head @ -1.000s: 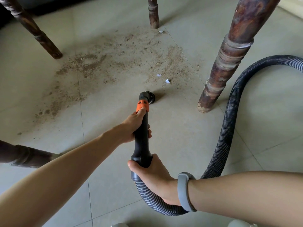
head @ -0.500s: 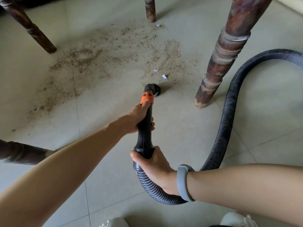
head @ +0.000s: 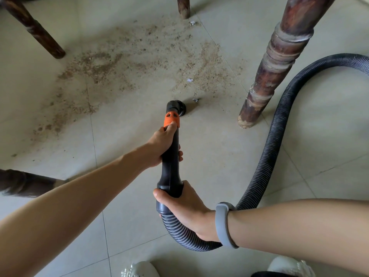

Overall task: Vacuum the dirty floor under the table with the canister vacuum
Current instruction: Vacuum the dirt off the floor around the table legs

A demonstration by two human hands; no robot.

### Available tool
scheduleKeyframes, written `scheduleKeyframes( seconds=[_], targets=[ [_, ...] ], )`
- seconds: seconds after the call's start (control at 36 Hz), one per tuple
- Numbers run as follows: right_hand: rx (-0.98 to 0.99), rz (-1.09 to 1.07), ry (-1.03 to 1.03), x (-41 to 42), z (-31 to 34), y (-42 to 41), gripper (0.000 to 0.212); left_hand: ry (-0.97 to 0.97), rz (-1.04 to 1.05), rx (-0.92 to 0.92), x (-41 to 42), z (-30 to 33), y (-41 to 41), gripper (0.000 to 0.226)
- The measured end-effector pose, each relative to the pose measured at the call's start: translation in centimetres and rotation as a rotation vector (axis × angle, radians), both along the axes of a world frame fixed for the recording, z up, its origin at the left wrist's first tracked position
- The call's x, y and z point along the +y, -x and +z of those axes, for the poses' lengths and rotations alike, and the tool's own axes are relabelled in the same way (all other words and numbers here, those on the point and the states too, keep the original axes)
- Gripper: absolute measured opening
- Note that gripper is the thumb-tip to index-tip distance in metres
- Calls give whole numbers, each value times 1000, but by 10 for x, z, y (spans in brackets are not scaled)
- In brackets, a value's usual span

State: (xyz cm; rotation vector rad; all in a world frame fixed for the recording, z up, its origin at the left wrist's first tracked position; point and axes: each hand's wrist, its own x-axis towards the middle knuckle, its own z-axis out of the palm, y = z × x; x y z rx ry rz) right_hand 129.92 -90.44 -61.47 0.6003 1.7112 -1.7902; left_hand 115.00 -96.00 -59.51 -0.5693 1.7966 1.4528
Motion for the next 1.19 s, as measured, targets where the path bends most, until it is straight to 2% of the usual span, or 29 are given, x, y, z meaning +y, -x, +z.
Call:
scheduleKeyframes(
  seconds=[0.17, 0.28, 0.42, 0.78, 1.03, 1.14, 1.19],
  targets=[
    [33, 80, 11, 1, 3, -13, 52, 10, -48, 10, -4, 0, -18, 35],
    [10, 102, 0, 1, 1, -20, 68, -12, -55, 12, -3, -1, -25, 32],
    [-14, 78, -44, 3, -3, -24, 77, -39, -83, 10, 2, 0, -28, 28],
    [-12, 4, -101, 22, -5, -7, 50, -67, -82, 40, 24, -6, -13, 30],
    [-41, -58, -113, 20, -3, -3, 53, -63, -147, 43, 35, -5, -6, 31],
    [-48, -2, -87, 26, -4, -15, 49, -51, -155, 53, 39, -10, -17, 29],
    [-45, 63, -80, 27, -5, -15, 56, -38, -138, 57, 36, -11, -21, 30]
  ],
)
